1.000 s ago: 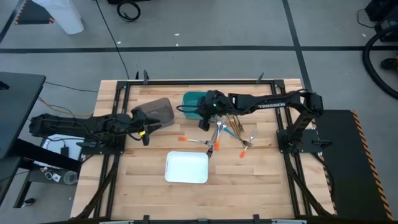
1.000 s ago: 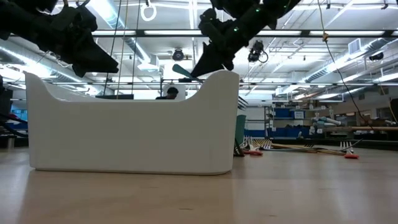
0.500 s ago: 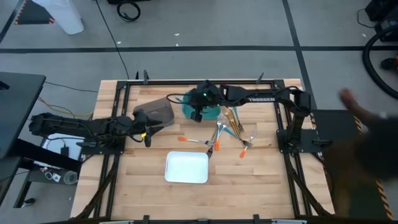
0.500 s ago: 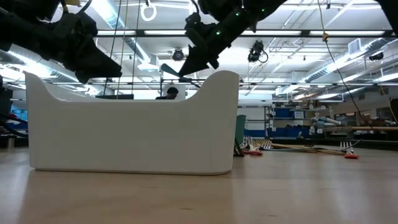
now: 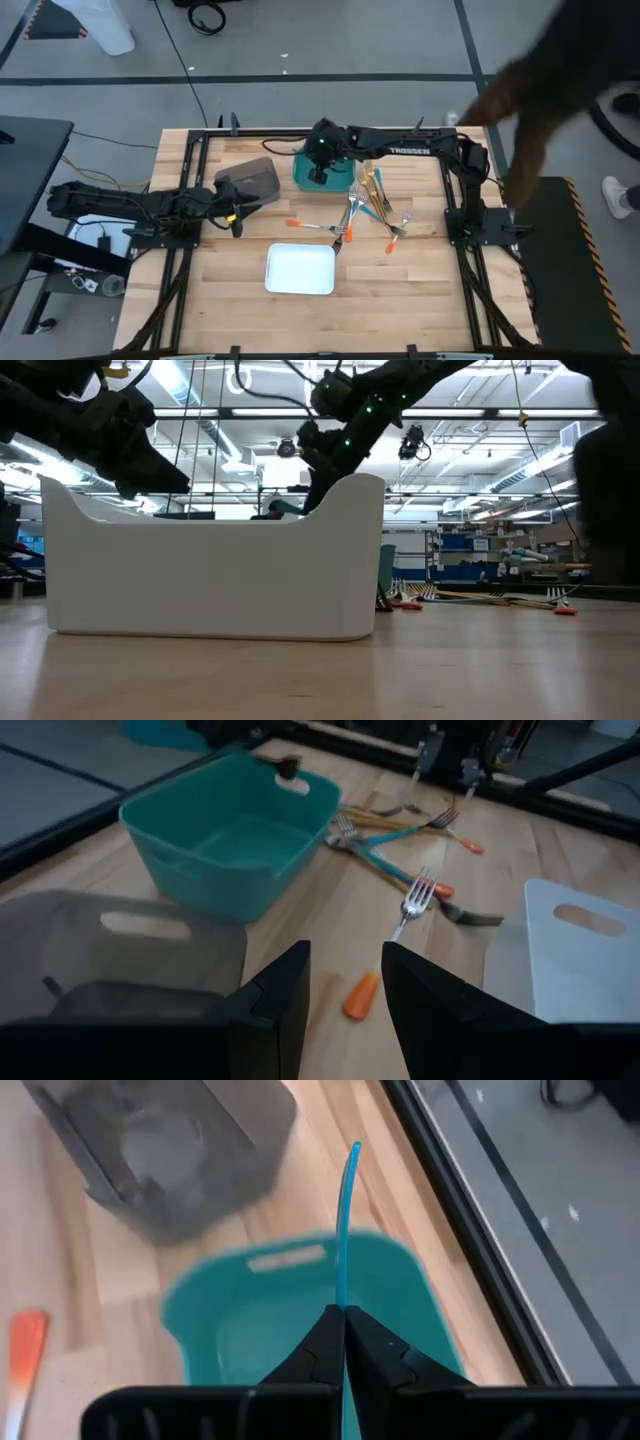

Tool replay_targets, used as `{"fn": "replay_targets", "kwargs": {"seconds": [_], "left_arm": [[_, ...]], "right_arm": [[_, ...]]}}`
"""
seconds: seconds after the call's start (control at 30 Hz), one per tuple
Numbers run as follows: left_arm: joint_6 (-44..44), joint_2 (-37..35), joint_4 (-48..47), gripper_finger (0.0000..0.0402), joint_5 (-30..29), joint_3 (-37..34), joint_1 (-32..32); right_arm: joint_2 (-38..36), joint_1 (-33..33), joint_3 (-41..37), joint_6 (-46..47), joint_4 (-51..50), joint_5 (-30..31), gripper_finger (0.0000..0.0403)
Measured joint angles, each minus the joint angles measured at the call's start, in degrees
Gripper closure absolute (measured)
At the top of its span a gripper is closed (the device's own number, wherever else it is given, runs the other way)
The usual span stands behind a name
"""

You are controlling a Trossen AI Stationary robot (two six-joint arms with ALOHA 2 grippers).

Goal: Sort silverware by color (type)
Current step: Put the blue fork into the blue bin

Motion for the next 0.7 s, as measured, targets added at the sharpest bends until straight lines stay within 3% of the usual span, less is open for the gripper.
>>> {"fn": "replay_targets", "kwargs": {"seconds": [0.7], "left_arm": [[-0.31,0.01,-0.44,0.0267,0.0,0.02,-0.02]], "right_arm": [[-0.15,-2.16,-6.29,4.47,2.33,-3.24,0.0388]]}}
